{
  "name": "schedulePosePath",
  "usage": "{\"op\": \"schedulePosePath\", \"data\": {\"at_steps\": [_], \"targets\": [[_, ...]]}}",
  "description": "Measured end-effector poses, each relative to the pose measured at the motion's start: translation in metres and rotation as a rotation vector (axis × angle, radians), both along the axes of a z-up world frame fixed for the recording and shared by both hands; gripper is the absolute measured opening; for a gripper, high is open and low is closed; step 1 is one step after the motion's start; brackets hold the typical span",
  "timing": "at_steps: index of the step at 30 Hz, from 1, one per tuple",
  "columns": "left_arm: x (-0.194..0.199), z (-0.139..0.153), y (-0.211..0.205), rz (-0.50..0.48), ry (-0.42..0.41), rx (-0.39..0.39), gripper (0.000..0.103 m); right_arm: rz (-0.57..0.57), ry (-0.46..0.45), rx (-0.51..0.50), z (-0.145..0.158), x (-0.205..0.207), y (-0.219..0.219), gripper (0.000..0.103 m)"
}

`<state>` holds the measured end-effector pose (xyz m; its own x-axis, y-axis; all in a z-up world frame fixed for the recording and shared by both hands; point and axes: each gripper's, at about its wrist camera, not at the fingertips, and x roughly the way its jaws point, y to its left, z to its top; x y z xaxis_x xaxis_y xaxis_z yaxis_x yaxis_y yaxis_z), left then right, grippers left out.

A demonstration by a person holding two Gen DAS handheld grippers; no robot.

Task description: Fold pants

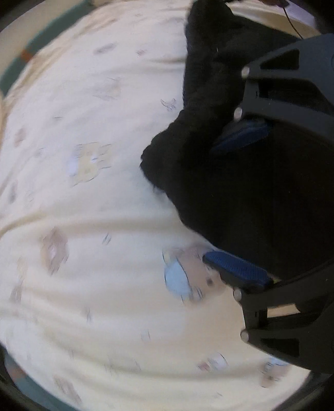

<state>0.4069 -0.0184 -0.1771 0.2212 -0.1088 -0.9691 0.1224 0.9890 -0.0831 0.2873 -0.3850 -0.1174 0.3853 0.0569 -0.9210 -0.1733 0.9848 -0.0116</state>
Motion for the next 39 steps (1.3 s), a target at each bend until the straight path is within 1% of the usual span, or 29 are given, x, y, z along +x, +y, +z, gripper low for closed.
{"op": "schedulePosePath", "data": {"at_steps": [1, 2, 3, 4, 7, 8, 9, 10, 12, 17, 19, 21, 23, 25, 26, 28, 29, 31, 32, 33, 34, 36, 37, 38, 39], "targets": [[0.002, -0.006, -0.005, -0.021, 0.02, -0.012, 0.037, 0.001, -0.024, 0.013, 0.003, 0.001, 0.0, 0.003], [0.002, -0.006, -0.008, -0.04, 0.018, -0.019, 0.02, 0.0, -0.033, 0.013, 0.005, 0.001, -0.001, 0.003], [-0.001, -0.004, -0.011, -0.058, 0.003, -0.012, 0.012, -0.005, -0.041, 0.008, 0.006, 0.001, -0.001, 0.003], [-0.005, 0.0, -0.015, -0.097, -0.015, 0.0, 0.007, -0.009, -0.055, 0.014, 0.008, 0.0, -0.001, 0.003], [-0.024, 0.026, -0.015, -0.158, -0.118, 0.042, 0.006, -0.017, -0.112, 0.019, 0.019, -0.004, 0.0, 0.003], [-0.03, 0.038, -0.01, -0.154, -0.151, 0.029, 0.006, -0.018, -0.135, 0.026, 0.025, -0.002, 0.001, 0.003], [-0.038, 0.056, -0.003, -0.147, -0.2, 0.013, 0.006, -0.016, -0.184, 0.047, 0.038, -0.005, 0.004, 0.003], [-0.043, 0.069, 0.001, -0.142, -0.236, 0.004, 0.006, -0.013, -0.221, 0.057, 0.05, -0.007, 0.007, 0.003], [-0.059, 0.106, 0.015, -0.127, -0.332, -0.02, 0.006, 0.001, -0.284, 0.07, 0.074, -0.007, 0.015, 0.003], [-0.092, 0.194, 0.05, -0.084, -0.543, 0.007, 0.006, 0.046, -0.406, 0.051, 0.127, -0.014, 0.043, 0.003], [-0.101, 0.226, 0.066, -0.067, -0.613, 0.031, 0.006, 0.078, -0.448, -0.003, 0.151, -0.01, 0.059, 0.003], [-0.105, 0.255, 0.08, -0.048, -0.672, 0.049, 0.006, 0.111, -0.5, -0.06, 0.185, 0.001, 0.077, 0.002], [-0.102, 0.278, 0.097, -0.023, -0.722, 0.078, 0.006, 0.139, -0.554, -0.117, 0.213, 0.013, 0.092, 0.002], [-0.096, 0.302, 0.104, -0.001, -0.772, 0.132, 0.006, 0.153, -0.605, -0.175, 0.248, 0.034, 0.108, 0.002], [-0.094, 0.311, 0.105, 0.007, -0.794, 0.161, 0.006, 0.153, -0.615, -0.198, 0.267, 0.052, 0.117, 0.002], [-0.08, 0.33, 0.109, 0.016, -0.841, 0.227, 0.006, 0.149, -0.635, -0.263, 0.289, 0.08, 0.13, 0.002], [-0.072, 0.337, 0.109, 0.022, -0.862, 0.259, 0.006, 0.139, -0.659, -0.333, 0.3, 0.1, 0.143, 0.002], [-0.047, 0.345, 0.106, 0.041, -0.9, 0.35, 0.006, 0.116, -0.689, -0.403, 0.308, 0.126, 0.16, 0.002], [-0.035, 0.344, 0.106, 0.055, -0.906, 0.383, 0.006, 0.113, -0.679, -0.422, 0.307, 0.141, 0.17, 0.002], [-0.014, 0.338, 0.107, 0.077, -0.885, 0.424, 0.006, 0.121, -0.634, -0.447, 0.298, 0.16, 0.182, 0.002], [-0.004, 0.332, 0.109, 0.089, -0.866, 0.434, 0.006, 0.126, -0.614, -0.477, 0.288, 0.174, 0.191, 0.002], [0.031, 0.306, 0.112, 0.107, -0.795, 0.457, 0.006, 0.143, -0.576, -0.529, 0.257, 0.203, 0.211, 0.002], [0.042, 0.292, 0.112, 0.105, -0.767, 0.467, 0.006, 0.141, -0.561, -0.541, 0.245, 0.211, 0.215, 0.003], [0.052, 0.278, 0.112, 0.104, -0.738, 0.474, 0.006, 0.124, -0.52, -0.54, 0.223, 0.226, 0.219, 0.003], [0.063, 0.259, 0.112, 0.109, -0.704, 0.464, 0.007, 0.108, -0.478, -0.524, 0.206, 0.237, 0.22, 0.003]]}}
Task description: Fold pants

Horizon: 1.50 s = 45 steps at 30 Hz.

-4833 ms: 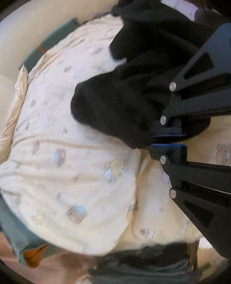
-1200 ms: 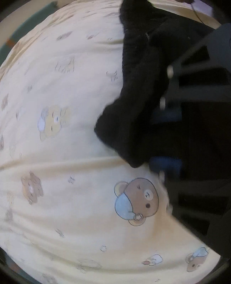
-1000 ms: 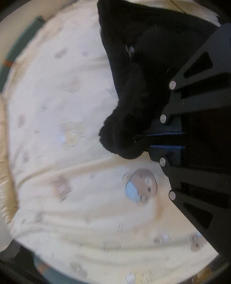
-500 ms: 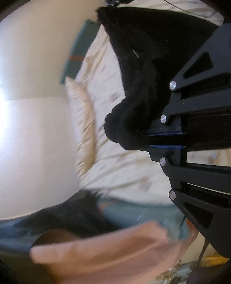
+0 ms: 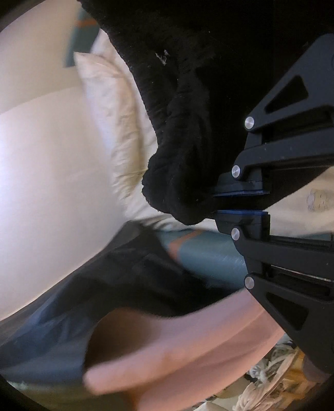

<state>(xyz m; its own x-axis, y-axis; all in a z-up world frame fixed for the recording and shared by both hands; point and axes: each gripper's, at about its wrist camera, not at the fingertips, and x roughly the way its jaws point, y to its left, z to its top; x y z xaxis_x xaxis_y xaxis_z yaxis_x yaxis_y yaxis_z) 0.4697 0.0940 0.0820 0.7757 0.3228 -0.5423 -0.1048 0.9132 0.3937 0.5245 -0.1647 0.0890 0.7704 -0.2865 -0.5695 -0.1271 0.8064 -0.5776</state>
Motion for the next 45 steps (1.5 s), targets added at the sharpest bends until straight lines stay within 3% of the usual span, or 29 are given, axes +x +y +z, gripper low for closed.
{"op": "schedulePosePath", "data": {"at_steps": [4, 8, 9, 10, 11, 12, 13, 14, 16, 18, 22, 25, 28, 30, 34, 40, 45], "targets": [[0.028, -0.048, -0.002, 0.013, 0.115, -0.041, 0.008, -0.074, 0.132, 0.086, -0.059, 0.036, -0.005, 0.003], [0.052, -0.067, -0.017, 0.042, 0.114, 0.04, 0.009, -0.108, 0.111, 0.117, -0.077, 0.056, -0.006, 0.004], [0.057, -0.067, -0.015, 0.055, 0.11, 0.039, 0.01, -0.118, 0.086, 0.148, -0.078, 0.058, -0.01, 0.012], [0.067, -0.072, -0.016, 0.086, 0.115, 0.047, 0.013, -0.132, 0.072, 0.163, -0.078, 0.059, -0.013, 0.041], [0.073, -0.076, -0.015, 0.118, 0.127, 0.057, 0.03, -0.158, 0.062, 0.154, -0.079, 0.062, -0.013, 0.063], [0.074, -0.079, -0.014, 0.148, 0.136, 0.061, 0.044, -0.189, 0.045, 0.134, -0.08, 0.064, -0.014, 0.093], [0.078, -0.084, -0.01, 0.173, 0.139, 0.046, 0.072, -0.188, 0.035, 0.116, -0.08, 0.068, -0.013, 0.097], [0.078, -0.085, -0.008, 0.176, 0.135, 0.025, 0.092, -0.177, 0.03, 0.09, -0.082, 0.067, -0.012, 0.097], [0.074, -0.093, -0.004, 0.178, 0.161, -0.035, 0.103, -0.151, 0.107, 0.081, -0.095, 0.065, -0.013, 0.097], [0.07, -0.108, -0.006, 0.139, 0.232, -0.072, 0.103, -0.121, 0.156, 0.088, -0.106, 0.058, -0.015, 0.096], [0.047, -0.132, -0.016, 0.127, 0.291, -0.069, 0.103, -0.081, 0.21, 0.1, -0.117, 0.035, -0.024, 0.096], [0.023, -0.141, -0.014, 0.137, 0.341, -0.149, 0.103, -0.098, 0.261, 0.123, -0.122, 0.015, -0.035, 0.096], [-0.01, -0.138, -0.014, 0.142, 0.353, -0.219, 0.103, -0.1, 0.3, 0.225, -0.113, -0.016, -0.047, 0.096], [-0.033, -0.133, -0.014, 0.138, 0.371, -0.312, 0.103, -0.084, 0.317, 0.276, -0.106, -0.04, -0.05, 0.096], [-0.104, -0.119, -0.027, 0.09, 0.368, -0.409, 0.103, -0.055, 0.336, 0.403, -0.087, -0.111, -0.056, 0.097], [-0.237, -0.104, -0.048, -0.002, 0.364, -0.436, 0.103, -0.038, 0.359, 0.574, -0.068, -0.226, -0.071, 0.097], [-0.318, -0.109, -0.048, 0.036, 0.365, -0.568, 0.103, -0.053, 0.374, 0.686, -0.071, -0.323, -0.088, 0.097]]}}
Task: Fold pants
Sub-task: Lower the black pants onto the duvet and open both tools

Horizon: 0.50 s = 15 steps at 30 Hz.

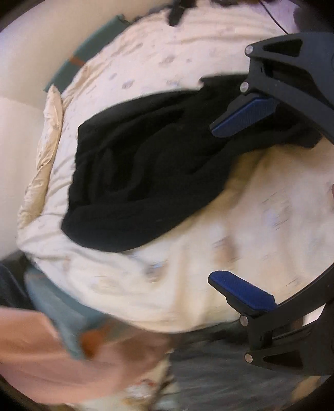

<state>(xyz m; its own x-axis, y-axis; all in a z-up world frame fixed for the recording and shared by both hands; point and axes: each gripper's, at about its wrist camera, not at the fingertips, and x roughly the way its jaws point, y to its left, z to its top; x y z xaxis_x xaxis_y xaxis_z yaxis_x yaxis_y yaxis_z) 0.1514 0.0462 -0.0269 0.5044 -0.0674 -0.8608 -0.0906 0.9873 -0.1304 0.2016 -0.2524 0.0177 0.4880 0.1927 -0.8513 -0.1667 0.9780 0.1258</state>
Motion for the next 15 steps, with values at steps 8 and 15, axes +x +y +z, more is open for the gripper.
{"op": "schedulePosePath", "data": {"at_steps": [8, 15], "targets": [[-0.054, -0.058, -0.031, 0.034, 0.106, -0.148, 0.103, -0.095, 0.027, 0.066, -0.026, -0.097, -0.033, 0.097], [-0.025, -0.094, -0.047, 0.071, 0.151, -0.147, 0.095, -0.164, 0.071, 0.104, -0.057, -0.131, -0.059, 0.097]]}}
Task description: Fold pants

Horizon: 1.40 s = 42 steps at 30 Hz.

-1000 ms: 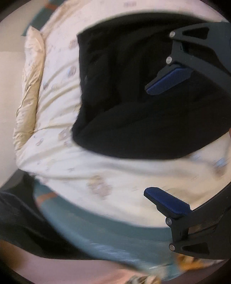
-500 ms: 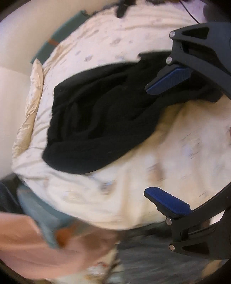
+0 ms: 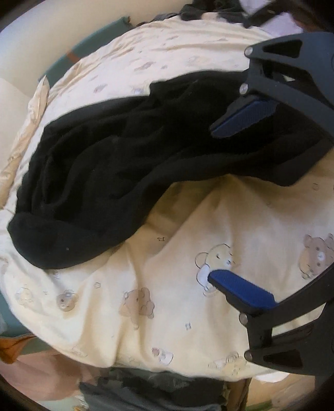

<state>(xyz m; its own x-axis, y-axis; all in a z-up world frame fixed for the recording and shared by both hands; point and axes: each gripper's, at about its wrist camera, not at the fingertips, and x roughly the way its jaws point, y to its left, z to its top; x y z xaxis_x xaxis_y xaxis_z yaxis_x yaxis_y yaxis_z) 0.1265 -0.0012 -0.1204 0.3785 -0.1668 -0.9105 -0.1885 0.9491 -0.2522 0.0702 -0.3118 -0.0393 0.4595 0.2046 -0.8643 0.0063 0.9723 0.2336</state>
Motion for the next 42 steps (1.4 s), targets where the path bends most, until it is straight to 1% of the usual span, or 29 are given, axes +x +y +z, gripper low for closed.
{"op": "schedulePosePath", "data": {"at_steps": [2, 3, 5, 6, 7, 8, 9, 10, 11, 12, 13, 15, 17, 21, 23, 26, 27, 28, 30, 31, 32, 33, 34, 37, 38, 39, 40, 41, 42], "targets": [[0.007, -0.011, -0.002, 0.009, 0.03, -0.023, 0.084, -0.007, -0.003, 0.02, -0.001, 0.001, -0.002, 0.097], [0.01, -0.017, -0.005, 0.017, 0.046, -0.041, 0.082, -0.003, -0.005, 0.016, -0.001, 0.002, -0.002, 0.097], [0.013, -0.023, -0.01, 0.022, 0.053, -0.068, 0.081, 0.005, 0.002, 0.006, -0.005, 0.002, -0.002, 0.097], [0.014, -0.025, -0.012, 0.023, 0.043, -0.091, 0.081, 0.005, 0.014, 0.01, -0.007, 0.004, -0.002, 0.097], [0.015, -0.026, -0.013, 0.025, 0.02, -0.133, 0.08, 0.004, 0.025, 0.022, -0.009, 0.005, -0.003, 0.097], [0.016, -0.027, -0.015, 0.026, 0.01, -0.152, 0.079, -0.001, 0.031, 0.04, -0.01, 0.007, -0.004, 0.097], [0.017, -0.029, -0.016, 0.025, 0.008, -0.148, 0.074, -0.011, 0.032, 0.064, -0.011, 0.009, -0.007, 0.097], [0.019, -0.031, -0.019, 0.02, 0.014, -0.131, 0.054, -0.018, 0.031, 0.08, -0.01, 0.01, -0.008, 0.097], [0.02, -0.034, -0.021, 0.009, 0.029, -0.118, 0.027, -0.028, 0.033, 0.091, -0.011, 0.012, -0.01, 0.097], [0.021, -0.036, -0.023, 0.0, 0.049, -0.106, 0.013, -0.037, 0.037, 0.099, -0.011, 0.014, -0.011, 0.097], [0.021, -0.037, -0.022, -0.001, 0.065, -0.107, 0.003, -0.043, 0.038, 0.108, -0.011, 0.016, -0.012, 0.097], [0.017, -0.025, -0.021, -0.019, 0.037, -0.089, 0.002, -0.054, 0.033, 0.124, -0.01, 0.017, -0.014, 0.097], [0.01, -0.004, -0.024, -0.07, -0.013, -0.031, 0.002, -0.061, 0.03, 0.126, -0.008, 0.016, -0.015, 0.097], [-0.015, 0.033, -0.011, -0.086, -0.068, 0.077, 0.002, -0.091, 0.033, 0.137, -0.006, 0.014, -0.023, 0.097], [-0.03, 0.05, 0.009, -0.074, -0.089, 0.121, 0.002, -0.112, 0.034, 0.156, -0.006, 0.012, -0.029, 0.097], [-0.048, 0.074, 0.056, -0.012, -0.106, 0.165, 0.002, -0.139, 0.04, 0.157, -0.006, 0.01, -0.034, 0.097], [-0.052, 0.079, 0.071, 0.018, -0.108, 0.192, 0.002, -0.141, 0.042, 0.15, -0.006, 0.01, -0.035, 0.097], [-0.056, 0.082, 0.089, 0.05, -0.105, 0.242, 0.002, -0.14, 0.043, 0.143, -0.007, 0.01, -0.035, 0.097], [-0.058, 0.077, 0.119, 0.107, -0.063, 0.343, 0.002, -0.134, 0.049, 0.13, -0.009, 0.01, -0.033, 0.097], [-0.06, 0.07, 0.134, 0.143, -0.034, 0.371, 0.002, -0.128, 0.054, 0.12, -0.01, 0.012, -0.031, 0.097], [-0.061, 0.064, 0.14, 0.156, -0.011, 0.374, 0.002, -0.124, 0.06, 0.112, -0.012, 0.013, -0.029, 0.097], [-0.061, 0.058, 0.142, 0.157, 0.003, 0.362, 0.003, -0.118, 0.074, 0.103, -0.017, 0.015, -0.025, 0.097], [-0.062, 0.052, 0.142, 0.152, -0.007, 0.327, 0.005, -0.114, 0.085, 0.1, -0.02, 0.016, -0.023, 0.097], [-0.06, 0.042, 0.127, 0.122, 0.002, 0.317, 0.005, -0.099, 0.13, 0.081, -0.033, 0.021, -0.012, 0.097], [-0.061, 0.042, 0.123, 0.1, 0.004, 0.302, 0.016, -0.082, 0.148, 0.077, -0.039, 0.023, -0.006, 0.097], [-0.059, 0.042, 0.116, 0.062, 0.006, 0.261, 0.025, -0.067, 0.163, 0.08, -0.042, 0.025, -0.001, 0.097], [-0.059, 0.045, 0.111, 0.037, -0.01, 0.217, 0.045, -0.043, 0.189, 0.097, -0.048, 0.027, 0.006, 0.097], [-0.061, 0.048, 0.105, 0.016, -0.032, 0.175, 0.06, -0.029, 0.203, 0.111, -0.052, 0.028, 0.011, 0.097], [-0.062, 0.052, 0.1, 0.0, -0.052, 0.151, 0.065, -0.011, 0.222, 0.127, -0.058, 0.029, 0.018, 0.096]]}}
